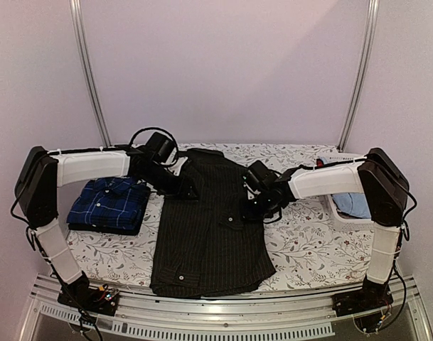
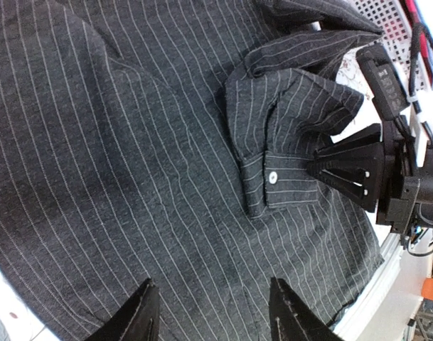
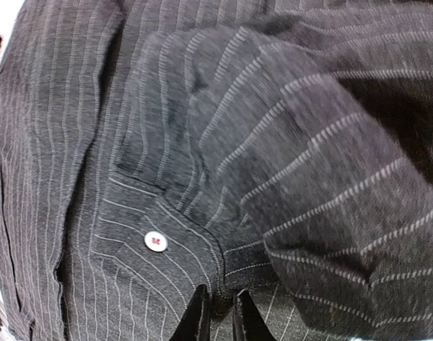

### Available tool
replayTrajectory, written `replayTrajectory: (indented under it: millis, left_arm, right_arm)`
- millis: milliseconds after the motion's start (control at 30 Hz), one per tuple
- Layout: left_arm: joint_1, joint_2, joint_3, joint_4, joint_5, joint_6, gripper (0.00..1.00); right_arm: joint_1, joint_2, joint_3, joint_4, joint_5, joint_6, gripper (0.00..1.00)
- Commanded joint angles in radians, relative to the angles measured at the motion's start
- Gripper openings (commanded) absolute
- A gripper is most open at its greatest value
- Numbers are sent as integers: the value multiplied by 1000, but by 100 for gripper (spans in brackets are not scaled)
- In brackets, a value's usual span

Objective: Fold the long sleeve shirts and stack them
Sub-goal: Pick up the 1/3-folded shirt from the center of the board, then pass from the right arm to the left

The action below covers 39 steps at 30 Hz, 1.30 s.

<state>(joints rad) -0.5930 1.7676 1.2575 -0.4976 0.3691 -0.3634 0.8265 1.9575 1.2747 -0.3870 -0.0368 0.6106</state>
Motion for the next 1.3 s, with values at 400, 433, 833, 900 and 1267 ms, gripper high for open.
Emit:
replayTrajectory:
  millis: [400, 433, 833, 900, 1267]
  left_arm:
    - [-186, -23, -82, 347, -149, 124, 54]
    - [-196, -21, -90, 373, -153, 125, 55]
    - [-272, 50, -98, 464, -320, 146, 63]
    - [-284, 64, -81, 461, -347, 152, 63]
    - [-298, 129, -7, 429, -472, 143, 51]
  right_arm:
    - [-70, -12, 82, 147, -223, 53, 0]
    - [-76, -14, 84, 157, -233, 61, 0]
    - [-101, 7, 136, 220, -351, 102, 0]
    - [-102, 9, 139, 222, -355, 103, 0]
    - [-101, -10, 134, 225, -351, 104, 0]
